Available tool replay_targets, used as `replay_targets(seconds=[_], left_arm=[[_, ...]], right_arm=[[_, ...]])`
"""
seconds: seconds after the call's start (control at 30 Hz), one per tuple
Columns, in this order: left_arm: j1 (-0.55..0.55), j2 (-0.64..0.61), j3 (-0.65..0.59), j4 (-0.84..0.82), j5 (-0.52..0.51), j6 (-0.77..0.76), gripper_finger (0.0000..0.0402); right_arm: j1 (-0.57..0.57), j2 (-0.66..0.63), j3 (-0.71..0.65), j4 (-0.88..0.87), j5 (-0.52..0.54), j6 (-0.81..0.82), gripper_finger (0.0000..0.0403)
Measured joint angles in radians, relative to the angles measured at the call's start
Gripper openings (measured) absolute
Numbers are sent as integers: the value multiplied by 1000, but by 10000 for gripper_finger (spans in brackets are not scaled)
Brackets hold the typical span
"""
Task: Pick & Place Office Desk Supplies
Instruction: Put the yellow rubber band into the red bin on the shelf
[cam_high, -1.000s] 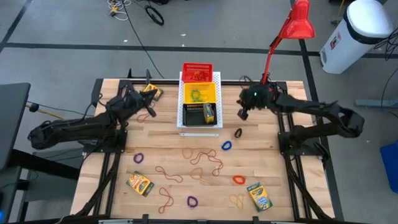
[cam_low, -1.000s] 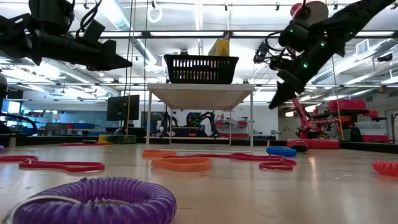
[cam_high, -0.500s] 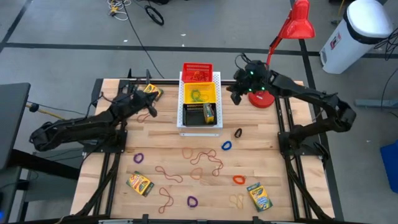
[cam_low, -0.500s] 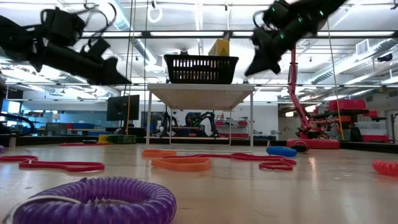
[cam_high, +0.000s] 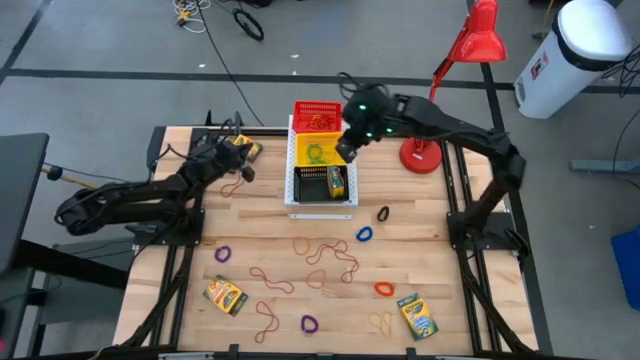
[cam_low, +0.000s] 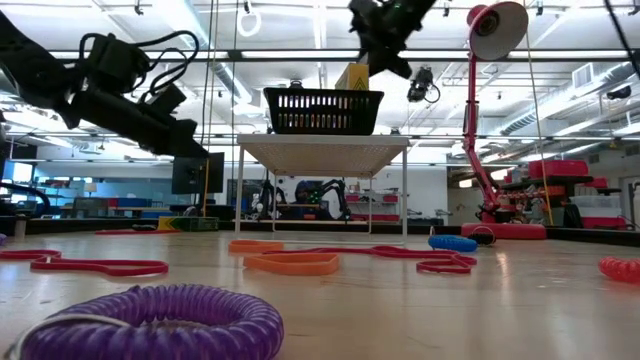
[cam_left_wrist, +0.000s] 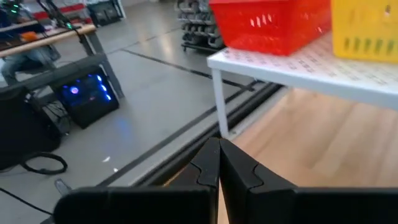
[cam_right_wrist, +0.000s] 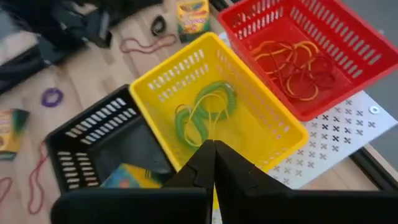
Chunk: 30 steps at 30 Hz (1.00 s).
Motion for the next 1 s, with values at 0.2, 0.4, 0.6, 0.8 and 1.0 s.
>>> replay_targets(seconds=[0.2,0.4,0.6,0.8,1.0], left_arm=[[30,27,0,70,109,-26,7],[33,32,0,77,141,-18,7],[61,44,0,67,135,-28,7],[101,53,0,66,168,-69,7],[111,53,0,66,191,-81,7]], right_arm=[[34,193,226,-135,1,19,23],[34,339,330,-186,0,-30,66],[31,393,340,-202,23,-69,103],[28,403,340,-211,44,-71,107],[15,425,340,-201,36,-63,108]])
